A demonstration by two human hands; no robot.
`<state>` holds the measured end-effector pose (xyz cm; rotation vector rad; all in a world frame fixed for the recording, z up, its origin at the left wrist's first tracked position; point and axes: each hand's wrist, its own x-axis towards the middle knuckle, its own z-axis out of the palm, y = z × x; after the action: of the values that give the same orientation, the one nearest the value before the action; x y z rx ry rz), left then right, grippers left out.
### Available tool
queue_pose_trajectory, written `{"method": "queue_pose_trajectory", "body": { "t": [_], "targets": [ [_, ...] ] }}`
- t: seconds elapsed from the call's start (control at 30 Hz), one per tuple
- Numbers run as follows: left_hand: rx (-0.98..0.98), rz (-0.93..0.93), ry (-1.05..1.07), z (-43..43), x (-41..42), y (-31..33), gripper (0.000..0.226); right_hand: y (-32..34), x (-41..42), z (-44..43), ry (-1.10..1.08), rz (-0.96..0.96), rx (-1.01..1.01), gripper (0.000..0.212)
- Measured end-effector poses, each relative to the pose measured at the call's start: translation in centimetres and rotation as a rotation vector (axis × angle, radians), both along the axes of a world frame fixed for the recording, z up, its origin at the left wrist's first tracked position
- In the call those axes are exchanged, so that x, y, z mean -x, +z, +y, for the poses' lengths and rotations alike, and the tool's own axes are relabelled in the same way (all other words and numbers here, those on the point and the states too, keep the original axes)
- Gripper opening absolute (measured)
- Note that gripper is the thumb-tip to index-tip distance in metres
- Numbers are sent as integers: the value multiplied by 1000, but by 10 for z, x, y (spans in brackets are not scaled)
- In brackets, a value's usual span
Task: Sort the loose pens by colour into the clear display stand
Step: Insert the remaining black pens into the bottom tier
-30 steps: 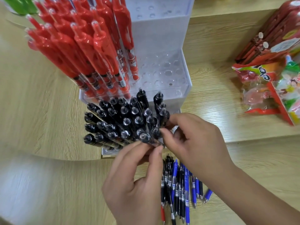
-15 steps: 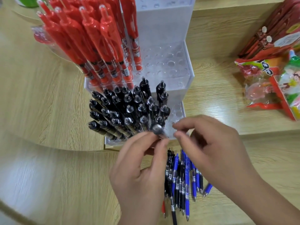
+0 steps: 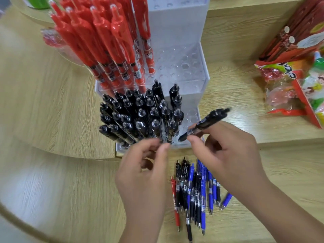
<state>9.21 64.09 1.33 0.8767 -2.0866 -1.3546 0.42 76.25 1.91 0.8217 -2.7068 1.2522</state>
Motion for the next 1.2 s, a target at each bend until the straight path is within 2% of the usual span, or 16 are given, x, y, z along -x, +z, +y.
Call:
{"method": "queue_pose_trajectory", "body": {
  "t": [0.13, 0.23, 0.37, 0.57, 0.8, 0.97, 1.03, 1.13, 1.2],
  "targets": [
    [-40, -39, -11, -2, 2, -5, 19, -8, 3, -7, 42, 60, -243, 26],
    [-18, -56, -11, -3, 2, -8, 19, -11, 1, -12, 38, 127, -396, 28],
    [-9, -64, 0, -4, 3, -10, 16, -7, 1, -19, 1, 120, -420, 23],
    [81, -55, -6, -5, 5, -17, 19, -5, -2, -24, -1, 242, -537, 21],
    [136, -39, -13, -5, 3, -26, 22, -10, -4, -20, -13, 182, -447, 18],
    [108, -57, -14, -7, -7, -30, 24, -20, -14, 6, -69, 83, -238, 20],
    [87, -64, -5, -8, -20, -36, 27, -29, -27, 29, -130, 21, -181, 15],
    [-16, -132, 13, -4, -45, -57, 24, -58, -51, 63, -204, -196, -281, 12],
    [-71, -263, -26, 4, -61, -80, 22, -82, -68, 75, -212, -363, -368, 13]
  ]
}}
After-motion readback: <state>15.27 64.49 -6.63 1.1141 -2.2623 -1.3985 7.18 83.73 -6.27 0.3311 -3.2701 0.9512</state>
